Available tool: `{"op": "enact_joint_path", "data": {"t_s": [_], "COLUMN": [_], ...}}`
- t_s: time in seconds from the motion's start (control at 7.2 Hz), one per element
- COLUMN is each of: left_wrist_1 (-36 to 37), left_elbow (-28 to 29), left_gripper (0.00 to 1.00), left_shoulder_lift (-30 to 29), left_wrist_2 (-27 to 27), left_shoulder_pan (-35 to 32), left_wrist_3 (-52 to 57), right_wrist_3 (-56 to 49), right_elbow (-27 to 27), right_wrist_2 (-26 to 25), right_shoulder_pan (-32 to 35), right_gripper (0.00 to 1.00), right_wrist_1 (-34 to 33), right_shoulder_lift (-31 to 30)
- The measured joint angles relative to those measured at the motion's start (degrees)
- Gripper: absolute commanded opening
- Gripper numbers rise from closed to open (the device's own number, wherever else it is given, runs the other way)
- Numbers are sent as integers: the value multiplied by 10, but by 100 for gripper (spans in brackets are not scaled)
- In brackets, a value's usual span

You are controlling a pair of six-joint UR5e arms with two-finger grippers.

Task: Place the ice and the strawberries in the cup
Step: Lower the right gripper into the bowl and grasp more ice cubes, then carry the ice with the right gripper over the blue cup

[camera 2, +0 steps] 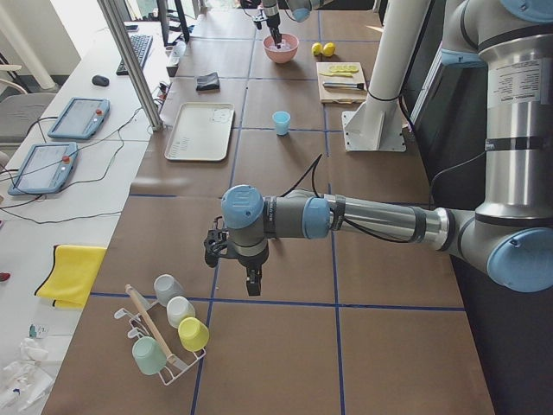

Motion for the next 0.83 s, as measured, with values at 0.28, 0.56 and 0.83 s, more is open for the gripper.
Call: {"op": "enact_joint_path", "data": {"t_s": [0.28,0.56,0.83], "left_wrist_1": [0,0,0], "left_elbow": [0,-1,0], "left_gripper": [100,100,100], "left_shoulder_lift": [0,0,0], "left_wrist_2": [0,0,0], "left_shoulder_pan": [0,0,0], "left_wrist_3": [0,0,0], "right_wrist_3": [-6,-7,-5], "right_elbow": [5,38,114], "right_wrist_2": [5,10,14], "right_shoulder_pan": [3,18,32], "right_gripper": [0,0,0], "right_wrist_1": [-2,-14,-71], "right_shoulder_lift": [3,3,5]}}
